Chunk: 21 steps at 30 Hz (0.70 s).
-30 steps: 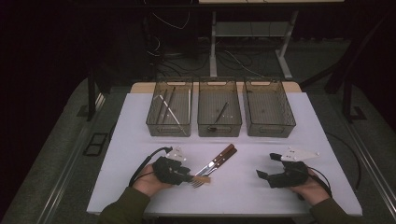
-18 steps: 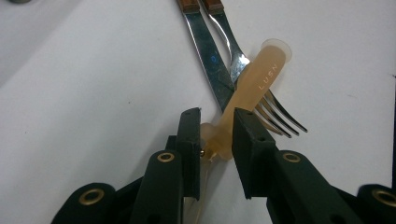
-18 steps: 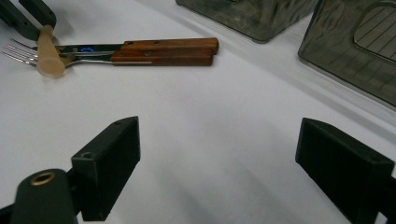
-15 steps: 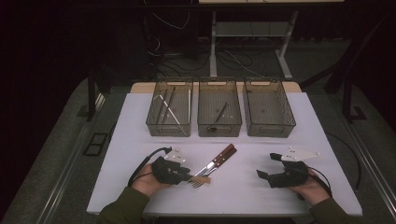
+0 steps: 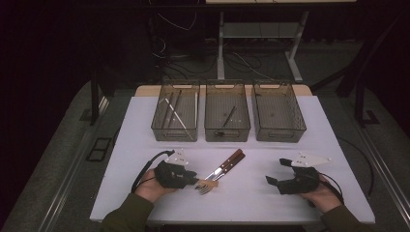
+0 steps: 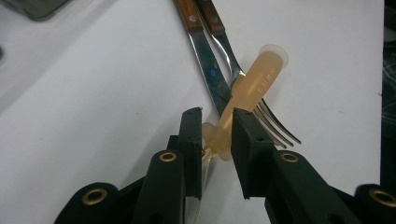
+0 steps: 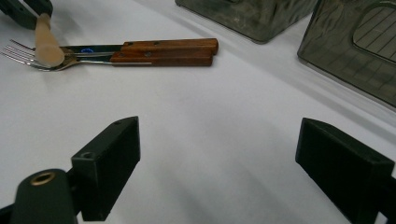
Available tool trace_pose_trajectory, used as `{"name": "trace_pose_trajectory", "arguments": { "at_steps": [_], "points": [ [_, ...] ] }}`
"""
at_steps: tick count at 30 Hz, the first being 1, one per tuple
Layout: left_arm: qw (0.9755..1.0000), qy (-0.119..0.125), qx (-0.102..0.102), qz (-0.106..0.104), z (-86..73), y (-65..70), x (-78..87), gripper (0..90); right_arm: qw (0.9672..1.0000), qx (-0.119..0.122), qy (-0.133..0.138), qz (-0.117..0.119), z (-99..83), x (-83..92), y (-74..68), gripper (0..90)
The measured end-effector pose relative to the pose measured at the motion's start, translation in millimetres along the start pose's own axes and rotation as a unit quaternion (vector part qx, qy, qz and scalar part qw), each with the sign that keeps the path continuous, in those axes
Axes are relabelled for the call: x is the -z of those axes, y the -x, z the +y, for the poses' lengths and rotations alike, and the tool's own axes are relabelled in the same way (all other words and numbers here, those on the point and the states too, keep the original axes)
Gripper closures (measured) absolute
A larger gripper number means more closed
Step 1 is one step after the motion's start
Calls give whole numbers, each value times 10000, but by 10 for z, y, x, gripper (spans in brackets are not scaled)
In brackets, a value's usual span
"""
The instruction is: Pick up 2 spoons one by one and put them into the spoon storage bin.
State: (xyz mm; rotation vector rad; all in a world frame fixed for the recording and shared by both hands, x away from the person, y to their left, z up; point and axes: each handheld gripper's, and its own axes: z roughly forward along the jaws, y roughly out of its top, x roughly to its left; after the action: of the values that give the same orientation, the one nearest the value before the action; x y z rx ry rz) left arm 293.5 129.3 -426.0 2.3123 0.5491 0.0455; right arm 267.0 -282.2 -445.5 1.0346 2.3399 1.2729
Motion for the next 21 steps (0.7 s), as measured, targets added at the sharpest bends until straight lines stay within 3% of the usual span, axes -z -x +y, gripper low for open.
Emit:
{"name": "trace_pose_trajectory", "arguments": {
  "at_steps": [6,11,17,21],
  "points": [
    [9995,217,213,80,100,-58,30,734,10000,-16,-7,-9,0,-7,-2,138],
    [9985,342,305,309,261,-117,33,734,10000,-23,-3,-16,1,-7,-3,138],
    [9964,537,318,569,535,-184,42,734,10000,-17,1,-3,0,-2,3,138],
    [9956,647,200,653,752,-228,44,734,10000,-42,22,-2,-1,4,4,138]
  ]
}}
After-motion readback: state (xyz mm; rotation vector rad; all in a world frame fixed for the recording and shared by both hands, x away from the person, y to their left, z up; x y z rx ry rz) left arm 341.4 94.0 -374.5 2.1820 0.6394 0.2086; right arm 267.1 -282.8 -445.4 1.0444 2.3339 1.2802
